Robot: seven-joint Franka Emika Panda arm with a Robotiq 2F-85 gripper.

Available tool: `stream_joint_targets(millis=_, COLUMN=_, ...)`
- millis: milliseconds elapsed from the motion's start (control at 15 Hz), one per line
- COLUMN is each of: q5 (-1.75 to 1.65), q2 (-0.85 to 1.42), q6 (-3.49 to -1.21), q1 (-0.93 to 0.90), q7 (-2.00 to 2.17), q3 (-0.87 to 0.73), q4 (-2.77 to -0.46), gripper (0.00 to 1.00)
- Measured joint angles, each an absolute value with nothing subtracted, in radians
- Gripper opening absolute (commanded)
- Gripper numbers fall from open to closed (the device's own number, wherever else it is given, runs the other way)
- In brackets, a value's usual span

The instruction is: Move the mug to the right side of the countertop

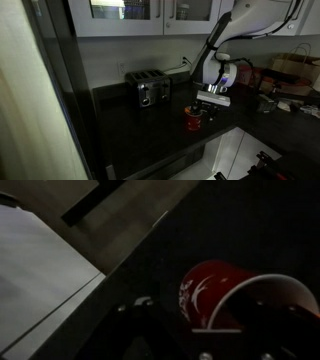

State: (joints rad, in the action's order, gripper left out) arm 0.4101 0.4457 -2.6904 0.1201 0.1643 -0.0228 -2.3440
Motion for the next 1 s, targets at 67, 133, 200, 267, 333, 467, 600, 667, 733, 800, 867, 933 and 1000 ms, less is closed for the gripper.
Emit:
stream_joint_targets(millis=67, q5=0.404, q2=0.453, q6=-2.69, q1=0.12, q7=0.166, q3=-0.025, q4=-2.337, gripper=0.33)
stream_joint_targets(millis=133, q5=0.398, q2=0.459, q6=-2.69, q1=0.118, q7=0.169, q3=-0.027, q4=-2.33, gripper=0.27)
stream_joint_targets(millis=200, q5=0.392, q2=0.463, q6=-2.69, q1=0.117, q7=0.172, q3=-0.027, q4=-2.323, gripper=0.18)
stream_joint_targets(millis=267, q5=0.385, q2=0.468, q6=-2.69, q1=0.114, q7=0.181, q3=-0.028, q4=-2.317, gripper=0.11)
stream_joint_targets(millis=333, q5=0.376, q2=0.471, q6=-2.69, q1=0.109, q7=0.187, q3=-0.031, q4=-2.312, gripper=0.03)
stream_joint_targets(millis=467, q5=0.36, q2=0.472, q6=-2.69, q1=0.097, q7=0.198, q3=-0.037, q4=-2.305, gripper=0.0)
stream_joint_targets(millis=600, q5=0.345, q2=0.473, q6=-2.69, q1=0.082, q7=0.214, q3=-0.049, q4=-2.301, gripper=0.02)
stream_joint_targets(millis=667, q5=0.338, q2=0.474, q6=-2.69, q1=0.077, q7=0.227, q3=-0.053, q4=-2.3, gripper=0.02)
stream_joint_targets(millis=733, q5=0.337, q2=0.474, q6=-2.69, q1=0.074, q7=0.237, q3=-0.056, q4=-2.3, gripper=0.02)
stream_joint_targets(millis=800, q5=0.337, q2=0.474, q6=-2.69, q1=0.073, q7=0.248, q3=-0.059, q4=-2.3, gripper=0.02)
stream_joint_targets(millis=867, q5=0.337, q2=0.474, q6=-2.69, q1=0.072, q7=0.265, q3=-0.063, q4=-2.3, gripper=0.02)
stream_joint_targets(millis=933, q5=0.336, q2=0.474, q6=-2.69, q1=0.068, q7=0.294, q3=-0.074, q4=-2.3, gripper=0.02)
stream_joint_targets(millis=1000, q5=0.333, q2=0.474, q6=-2.689, q1=0.061, q7=0.338, q3=-0.092, q4=-2.299, gripper=0.02)
